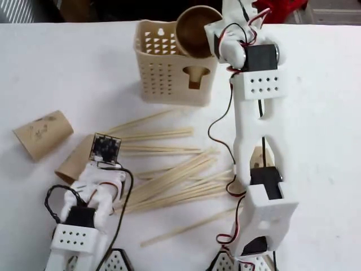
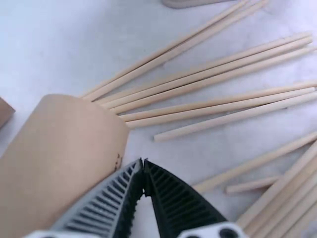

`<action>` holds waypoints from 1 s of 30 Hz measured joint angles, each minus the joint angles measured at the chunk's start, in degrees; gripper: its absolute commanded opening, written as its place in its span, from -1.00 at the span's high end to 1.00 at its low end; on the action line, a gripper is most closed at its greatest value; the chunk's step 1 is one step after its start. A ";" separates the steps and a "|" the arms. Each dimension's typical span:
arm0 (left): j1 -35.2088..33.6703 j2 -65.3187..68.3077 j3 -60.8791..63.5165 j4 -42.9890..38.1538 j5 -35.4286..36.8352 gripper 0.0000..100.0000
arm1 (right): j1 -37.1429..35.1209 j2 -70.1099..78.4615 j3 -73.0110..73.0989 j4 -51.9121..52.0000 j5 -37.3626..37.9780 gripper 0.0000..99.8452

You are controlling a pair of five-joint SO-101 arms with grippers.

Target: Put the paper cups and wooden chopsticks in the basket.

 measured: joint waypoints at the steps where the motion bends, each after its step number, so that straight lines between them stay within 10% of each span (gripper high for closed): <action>1: 0.00 0.00 0.00 0.00 0.00 0.95 | 0.00 0.00 0.00 0.00 1.41 0.97; 30: 0.00 0.00 0.00 0.00 0.00 0.95 | 0.00 0.00 0.00 0.00 3.87 0.97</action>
